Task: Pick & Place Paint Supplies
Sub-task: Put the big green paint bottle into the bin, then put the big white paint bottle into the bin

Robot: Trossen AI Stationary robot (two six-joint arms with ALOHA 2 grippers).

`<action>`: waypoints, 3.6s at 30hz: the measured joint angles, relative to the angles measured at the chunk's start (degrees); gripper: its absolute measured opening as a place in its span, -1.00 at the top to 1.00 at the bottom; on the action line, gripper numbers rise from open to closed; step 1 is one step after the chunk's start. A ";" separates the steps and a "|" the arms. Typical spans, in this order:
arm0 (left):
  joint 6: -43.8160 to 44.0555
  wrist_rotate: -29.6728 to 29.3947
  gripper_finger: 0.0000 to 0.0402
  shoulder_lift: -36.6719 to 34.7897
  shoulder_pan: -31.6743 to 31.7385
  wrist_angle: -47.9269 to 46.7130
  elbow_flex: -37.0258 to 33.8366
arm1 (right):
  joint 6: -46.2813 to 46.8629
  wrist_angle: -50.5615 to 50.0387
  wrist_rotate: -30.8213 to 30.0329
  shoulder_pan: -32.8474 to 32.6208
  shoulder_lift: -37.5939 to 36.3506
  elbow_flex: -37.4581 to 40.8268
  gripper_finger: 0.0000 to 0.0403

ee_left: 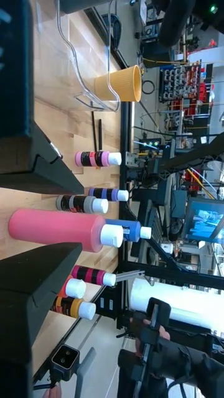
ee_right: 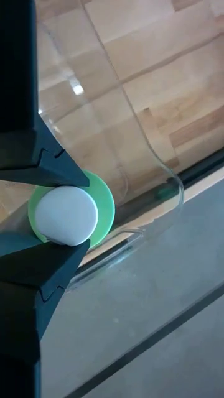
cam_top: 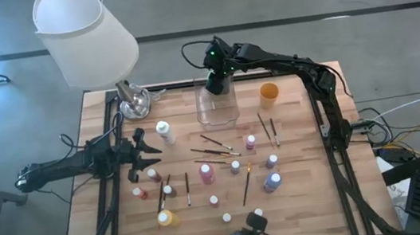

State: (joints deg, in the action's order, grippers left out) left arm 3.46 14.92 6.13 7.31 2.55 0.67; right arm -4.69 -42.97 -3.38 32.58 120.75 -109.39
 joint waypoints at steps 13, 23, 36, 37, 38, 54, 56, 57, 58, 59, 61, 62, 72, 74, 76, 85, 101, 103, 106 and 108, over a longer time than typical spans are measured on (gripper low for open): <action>0.00 0.02 0.30 0.01 0.00 0.02 0.00 | -1.33 2.43 -1.69 0.15 0.39 -0.87 0.16; 0.00 0.00 0.30 0.00 -0.01 0.01 0.00 | -2.00 2.39 -2.79 0.10 0.39 -2.26 0.00; -0.01 0.00 0.30 0.00 0.00 0.02 0.00 | -1.56 -19.41 -2.71 -1.31 0.13 -16.49 -0.13; 0.00 0.01 0.30 0.00 -0.02 0.00 0.00 | -1.66 -21.61 -2.68 -1.72 0.13 -17.56 -0.13; -0.01 0.02 0.30 0.01 -0.01 0.00 0.00 | -1.67 -23.92 -2.66 -2.12 0.13 -18.72 -0.14; 0.00 0.02 0.30 0.00 0.00 0.02 0.00 | 3.43 -40.58 -2.76 -11.23 -7.05 -23.18 0.07; 0.00 0.02 0.30 0.02 0.00 0.00 0.00 | 4.33 -40.72 -2.81 -12.96 -9.26 -22.11 0.11; -0.02 0.02 0.30 0.01 -0.02 0.01 -0.01 | 4.78 -40.68 -2.86 -13.92 -10.48 -21.46 0.13; -0.01 0.02 0.30 0.00 -0.02 0.00 -0.02 | 5.35 -40.68 -3.04 -14.83 -11.78 -20.74 0.15; 0.00 0.00 0.30 0.02 -0.01 0.01 0.00 | 6.06 -40.71 -3.47 -15.83 -13.00 -20.00 0.17; -0.01 0.02 0.30 0.02 -0.01 0.00 0.00 | 7.78 -40.69 -4.91 -17.64 -15.77 -18.14 0.21; -0.01 0.00 0.30 0.01 -0.01 0.00 -0.01 | 8.72 -40.74 -5.57 -18.61 -17.21 -17.02 0.23; 0.00 0.01 0.30 0.00 0.00 0.01 0.00 | 20.26 -40.26 -7.36 -27.85 -32.37 -2.25 0.38; 0.00 0.02 0.30 0.02 0.00 0.00 0.00 | 22.67 -40.05 -7.36 -29.75 -35.51 1.48 0.40; 0.00 0.01 0.30 0.02 -0.02 0.01 -0.01 | 25.21 -39.38 -7.35 -31.60 -38.66 5.41 0.43; -0.02 0.00 0.30 0.00 -0.01 0.00 0.00 | 31.28 -30.86 -10.76 -40.00 -53.44 23.99 0.61; 0.00 0.02 0.30 0.00 -0.02 0.00 0.00 | 24.47 -20.55 -21.21 -43.85 -76.94 52.05 0.84; 0.00 0.01 0.30 0.01 0.00 0.00 0.00 | 23.18 -20.57 -23.50 -43.83 -79.95 54.02 0.84; 0.00 0.00 0.30 0.01 -0.01 0.00 -0.02 | 22.29 -20.46 -23.89 -43.83 -84.96 56.10 0.84; 0.00 0.02 0.30 0.00 0.00 0.02 0.00 | 21.74 -19.77 -23.89 -43.83 -88.61 57.04 0.84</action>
State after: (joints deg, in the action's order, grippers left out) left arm 3.46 14.94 6.13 7.31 2.57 0.66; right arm 17.04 -62.74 -27.27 -11.25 32.14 -52.34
